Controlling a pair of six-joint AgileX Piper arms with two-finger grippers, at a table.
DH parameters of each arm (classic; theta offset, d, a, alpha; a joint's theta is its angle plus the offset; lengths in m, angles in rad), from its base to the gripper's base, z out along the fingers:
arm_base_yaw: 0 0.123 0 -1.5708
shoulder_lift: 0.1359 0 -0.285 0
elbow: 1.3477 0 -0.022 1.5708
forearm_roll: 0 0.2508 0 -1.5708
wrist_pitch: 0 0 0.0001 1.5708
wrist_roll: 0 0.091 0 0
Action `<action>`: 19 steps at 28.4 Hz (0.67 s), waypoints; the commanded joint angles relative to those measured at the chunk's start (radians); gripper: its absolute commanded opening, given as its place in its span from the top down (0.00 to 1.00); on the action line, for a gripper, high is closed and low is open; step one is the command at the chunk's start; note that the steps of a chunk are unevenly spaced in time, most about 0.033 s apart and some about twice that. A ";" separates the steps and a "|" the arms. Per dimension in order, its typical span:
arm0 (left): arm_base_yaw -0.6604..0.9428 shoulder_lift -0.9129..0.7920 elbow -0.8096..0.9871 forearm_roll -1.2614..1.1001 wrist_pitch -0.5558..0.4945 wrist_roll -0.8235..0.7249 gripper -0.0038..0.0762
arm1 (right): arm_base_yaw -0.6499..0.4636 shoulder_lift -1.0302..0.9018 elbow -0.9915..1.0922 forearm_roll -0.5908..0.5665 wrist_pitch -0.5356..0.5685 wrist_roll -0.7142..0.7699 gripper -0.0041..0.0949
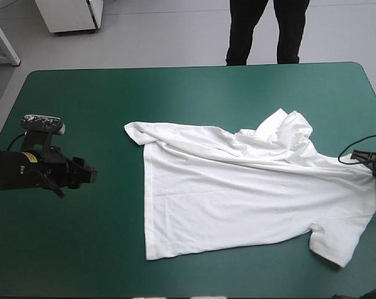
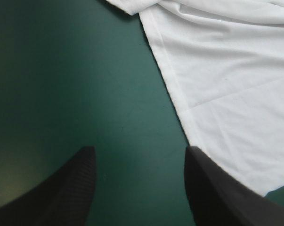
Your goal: Fold the cloth
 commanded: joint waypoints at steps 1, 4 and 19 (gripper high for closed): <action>-0.004 -0.013 -0.023 -0.018 -0.016 -0.007 0.44 | -0.012 0.081 -0.188 -0.050 -0.011 -0.008 0.97; -0.004 -0.013 -0.023 -0.018 -0.018 -0.007 0.44 | -0.012 0.197 -0.342 -0.082 0.037 -0.015 0.97; -0.004 -0.011 -0.023 -0.015 -0.101 -0.007 0.44 | -0.012 0.600 -1.087 0.012 0.228 -0.132 0.97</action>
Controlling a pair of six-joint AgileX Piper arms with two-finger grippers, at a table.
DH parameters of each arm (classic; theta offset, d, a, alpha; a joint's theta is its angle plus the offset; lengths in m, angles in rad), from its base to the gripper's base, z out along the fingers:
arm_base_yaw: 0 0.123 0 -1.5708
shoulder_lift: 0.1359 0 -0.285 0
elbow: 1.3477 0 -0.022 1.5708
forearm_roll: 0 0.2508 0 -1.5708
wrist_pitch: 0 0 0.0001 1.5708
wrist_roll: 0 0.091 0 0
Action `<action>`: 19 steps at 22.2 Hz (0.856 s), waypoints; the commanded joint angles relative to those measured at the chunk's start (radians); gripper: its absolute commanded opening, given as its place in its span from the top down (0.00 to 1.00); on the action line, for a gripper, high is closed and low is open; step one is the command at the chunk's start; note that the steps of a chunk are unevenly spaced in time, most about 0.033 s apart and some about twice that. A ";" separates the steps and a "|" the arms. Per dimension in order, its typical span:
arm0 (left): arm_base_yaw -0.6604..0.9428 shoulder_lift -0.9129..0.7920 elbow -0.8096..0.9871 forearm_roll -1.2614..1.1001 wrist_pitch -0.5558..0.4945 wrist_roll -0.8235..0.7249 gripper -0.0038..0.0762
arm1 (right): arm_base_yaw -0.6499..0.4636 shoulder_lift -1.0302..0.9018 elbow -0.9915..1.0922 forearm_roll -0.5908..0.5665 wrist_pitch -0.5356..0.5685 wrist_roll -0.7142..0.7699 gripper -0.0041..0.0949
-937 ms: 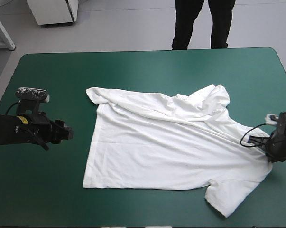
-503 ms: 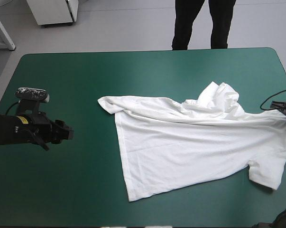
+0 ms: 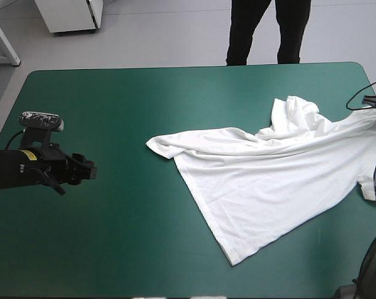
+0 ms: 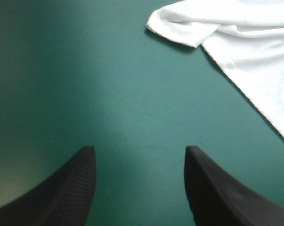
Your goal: Fold the cloth
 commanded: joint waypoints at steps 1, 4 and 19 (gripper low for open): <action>-0.004 -0.011 -0.023 -0.017 -0.064 -0.007 0.44 | -0.009 -0.034 -0.076 0.066 0.022 -0.058 0.96; -0.004 -0.011 -0.023 -0.017 -0.064 -0.007 0.44 | -0.009 -0.032 -0.076 0.108 0.053 -0.080 0.77; -0.004 -0.011 -0.023 0.063 0.023 -0.007 0.44 | -0.056 -0.496 0.280 0.415 0.114 -0.128 0.52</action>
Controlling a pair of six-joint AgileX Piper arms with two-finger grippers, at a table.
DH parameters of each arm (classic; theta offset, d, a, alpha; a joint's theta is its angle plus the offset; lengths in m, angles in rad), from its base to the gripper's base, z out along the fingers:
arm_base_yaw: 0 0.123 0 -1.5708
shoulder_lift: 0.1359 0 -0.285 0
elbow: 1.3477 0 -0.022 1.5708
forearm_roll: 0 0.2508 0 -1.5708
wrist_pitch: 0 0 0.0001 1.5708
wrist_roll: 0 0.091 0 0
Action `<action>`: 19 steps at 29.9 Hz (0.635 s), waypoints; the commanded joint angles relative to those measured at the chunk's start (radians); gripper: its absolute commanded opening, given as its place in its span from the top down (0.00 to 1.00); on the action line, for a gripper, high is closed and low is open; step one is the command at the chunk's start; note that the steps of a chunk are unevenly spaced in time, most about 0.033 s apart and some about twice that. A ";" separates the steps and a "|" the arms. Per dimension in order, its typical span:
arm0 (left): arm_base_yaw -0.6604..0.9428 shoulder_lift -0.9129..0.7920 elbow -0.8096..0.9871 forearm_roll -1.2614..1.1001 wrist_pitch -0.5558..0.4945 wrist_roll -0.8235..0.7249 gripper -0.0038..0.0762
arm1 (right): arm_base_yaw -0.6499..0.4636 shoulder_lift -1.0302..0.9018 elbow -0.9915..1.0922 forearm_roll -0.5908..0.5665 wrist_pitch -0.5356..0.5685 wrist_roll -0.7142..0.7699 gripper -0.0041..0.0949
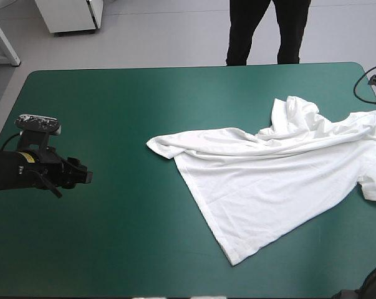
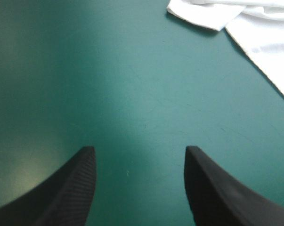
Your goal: Fold the cloth
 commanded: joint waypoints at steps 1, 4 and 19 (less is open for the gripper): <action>-0.004 -0.011 -0.023 -0.006 -0.013 -0.002 0.44 | 0.011 -0.193 0.195 0.059 -0.030 -0.031 0.52; -0.004 -0.011 -0.023 -0.005 -0.006 0.000 0.44 | 0.044 -0.324 0.359 0.081 -0.065 -0.047 0.52; -0.004 0.164 -0.023 -0.046 -0.117 0.123 0.44 | 0.444 -0.750 0.790 -0.024 -0.019 0.009 0.52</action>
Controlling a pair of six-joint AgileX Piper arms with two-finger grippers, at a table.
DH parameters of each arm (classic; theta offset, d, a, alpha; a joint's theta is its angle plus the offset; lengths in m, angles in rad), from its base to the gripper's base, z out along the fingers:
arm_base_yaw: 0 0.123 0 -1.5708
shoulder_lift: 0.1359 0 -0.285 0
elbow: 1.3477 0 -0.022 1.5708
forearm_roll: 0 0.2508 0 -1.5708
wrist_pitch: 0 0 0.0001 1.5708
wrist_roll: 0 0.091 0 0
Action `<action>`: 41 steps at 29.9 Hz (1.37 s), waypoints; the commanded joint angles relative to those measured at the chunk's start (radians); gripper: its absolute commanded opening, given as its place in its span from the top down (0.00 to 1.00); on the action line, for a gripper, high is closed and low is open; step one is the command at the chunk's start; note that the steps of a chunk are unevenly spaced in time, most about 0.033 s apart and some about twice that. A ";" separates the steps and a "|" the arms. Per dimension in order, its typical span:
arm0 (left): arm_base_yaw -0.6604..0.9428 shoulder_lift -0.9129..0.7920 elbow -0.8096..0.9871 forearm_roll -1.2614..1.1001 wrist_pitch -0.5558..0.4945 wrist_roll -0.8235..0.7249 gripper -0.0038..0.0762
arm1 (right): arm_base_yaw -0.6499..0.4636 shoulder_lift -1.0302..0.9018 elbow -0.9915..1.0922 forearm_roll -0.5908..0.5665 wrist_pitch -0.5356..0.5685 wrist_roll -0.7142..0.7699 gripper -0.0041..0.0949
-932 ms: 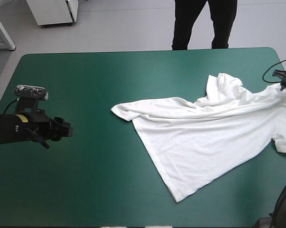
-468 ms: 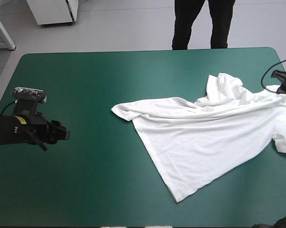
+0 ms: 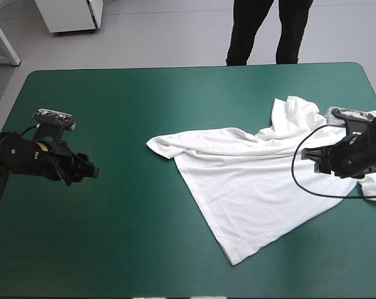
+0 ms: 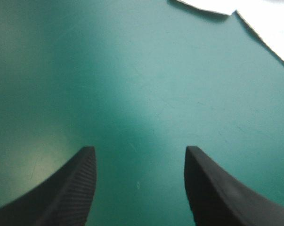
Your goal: Fold the cloth
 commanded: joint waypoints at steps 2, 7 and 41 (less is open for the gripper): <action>-0.014 0.105 -0.032 -0.043 -0.099 0.032 0.44 | 0.080 -0.136 0.014 0.043 0.002 0.014 0.52; -0.121 0.277 -0.131 0.034 -0.130 0.016 0.44 | 0.107 -0.199 0.018 0.059 0.013 0.020 0.52; -0.301 0.947 -0.672 0.140 -0.058 -0.042 0.44 | 0.107 -0.208 0.018 0.068 0.013 0.004 0.59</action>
